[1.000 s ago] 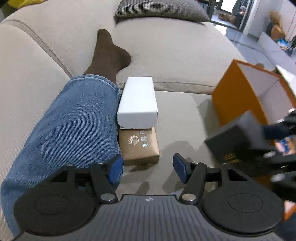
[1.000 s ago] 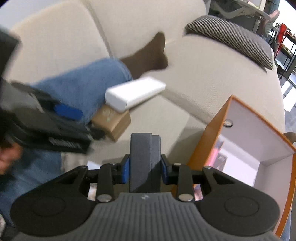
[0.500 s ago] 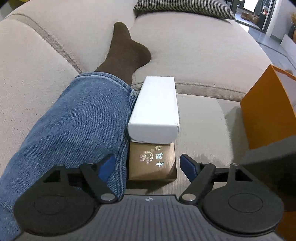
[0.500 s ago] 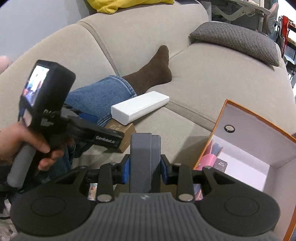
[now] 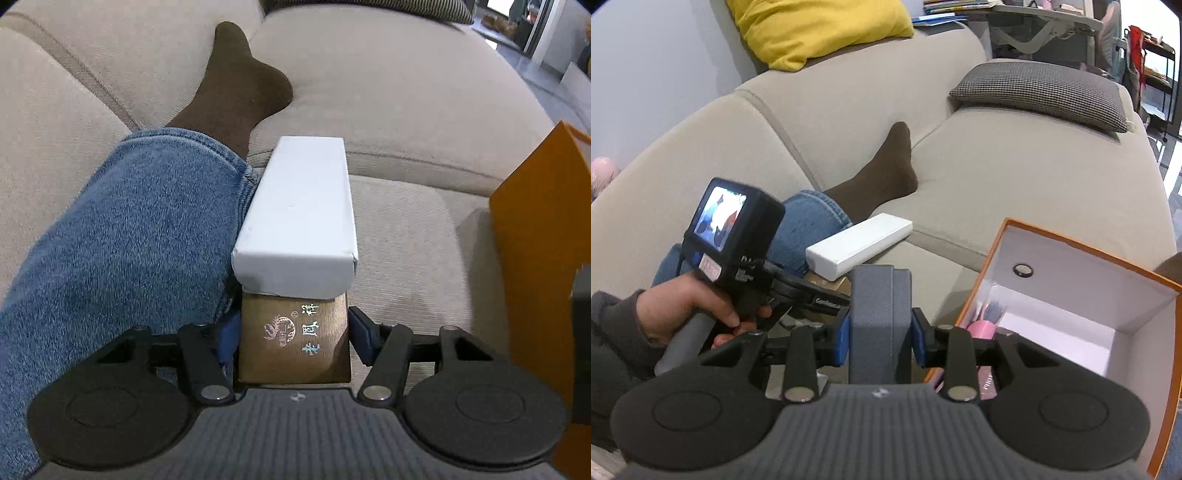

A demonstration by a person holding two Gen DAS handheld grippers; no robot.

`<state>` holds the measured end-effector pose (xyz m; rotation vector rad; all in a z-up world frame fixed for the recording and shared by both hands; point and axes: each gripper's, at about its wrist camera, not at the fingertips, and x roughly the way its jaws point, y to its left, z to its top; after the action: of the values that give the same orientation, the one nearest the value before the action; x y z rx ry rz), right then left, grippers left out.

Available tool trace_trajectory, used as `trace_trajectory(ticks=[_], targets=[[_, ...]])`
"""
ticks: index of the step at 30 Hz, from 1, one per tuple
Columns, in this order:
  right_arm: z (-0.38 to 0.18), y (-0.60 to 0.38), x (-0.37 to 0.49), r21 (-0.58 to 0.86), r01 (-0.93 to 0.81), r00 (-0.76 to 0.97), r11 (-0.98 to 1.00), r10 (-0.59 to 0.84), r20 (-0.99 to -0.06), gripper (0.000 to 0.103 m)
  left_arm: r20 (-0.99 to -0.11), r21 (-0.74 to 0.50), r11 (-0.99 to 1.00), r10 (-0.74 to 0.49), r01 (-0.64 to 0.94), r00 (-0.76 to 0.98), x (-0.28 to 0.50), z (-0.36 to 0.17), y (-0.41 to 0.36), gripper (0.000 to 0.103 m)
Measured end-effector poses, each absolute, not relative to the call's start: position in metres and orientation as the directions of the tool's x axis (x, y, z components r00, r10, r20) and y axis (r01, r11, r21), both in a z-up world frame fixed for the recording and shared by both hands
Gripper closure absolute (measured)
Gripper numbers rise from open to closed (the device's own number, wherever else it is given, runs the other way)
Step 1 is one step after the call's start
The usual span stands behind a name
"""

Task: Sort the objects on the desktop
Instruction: 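Grasp the brown gold-printed box with the left tool while the right tool carries the gray box, then lower the gray box into the orange box with the right tool while the left tool carries the brown box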

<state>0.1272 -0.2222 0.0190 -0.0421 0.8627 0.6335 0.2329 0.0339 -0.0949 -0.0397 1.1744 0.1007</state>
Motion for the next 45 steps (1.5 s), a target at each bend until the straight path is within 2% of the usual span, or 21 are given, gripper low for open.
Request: trace_trajectory(ticks=[10, 13, 18, 22, 26, 34, 45], targets=[[0.036, -0.241, 0.118, 0.255, -0.459, 0.549, 0.851, 0.498, -0.672, 0.068, -0.895, -0.058, 0.996, -0.024, -0.064, 0.445, 0.197, -0.069, 0.022, 0.034], [0.044, -0.256, 0.114, 0.283, -0.405, 0.584, 0.869, 0.484, -0.651, 0.068, -0.882, -0.136, 0.989, -0.094, -0.059, 0.461, 0.186, -0.058, 0.019, 0.034], [0.054, -0.283, 0.111, 0.263, -0.296, 0.661, 0.918, 0.395, -0.638, 0.068, -0.842, -0.205, 0.979, -0.174, -0.006, 0.510, 0.177, -0.029, 0.008, 0.034], [0.042, -0.307, 0.123, 0.248, -0.186, 0.670, 0.951, 0.308, -0.676, 0.068, -0.799, -0.240, 0.969, -0.235, 0.064, 0.554, 0.178, -0.001, -0.007, 0.034], [0.008, -0.319, 0.145, 0.211, -0.090, 0.617, 0.973, 0.221, -0.755, 0.068, -0.762, -0.262, 0.957, -0.285, 0.126, 0.581, 0.190, 0.017, -0.026, 0.034], [-0.051, -0.311, 0.178, 0.248, -0.059, 0.507, 0.967, 0.243, -0.827, 0.068, -0.744, -0.266, 0.944, -0.329, 0.194, 0.582, 0.215, 0.021, -0.061, 0.034], [-0.069, -0.309, 0.185, 0.291, -0.069, 0.471, 0.954, 0.288, -0.834, 0.064, -0.747, -0.252, 0.943, -0.333, 0.218, 0.575, 0.224, 0.016, -0.075, 0.034]])
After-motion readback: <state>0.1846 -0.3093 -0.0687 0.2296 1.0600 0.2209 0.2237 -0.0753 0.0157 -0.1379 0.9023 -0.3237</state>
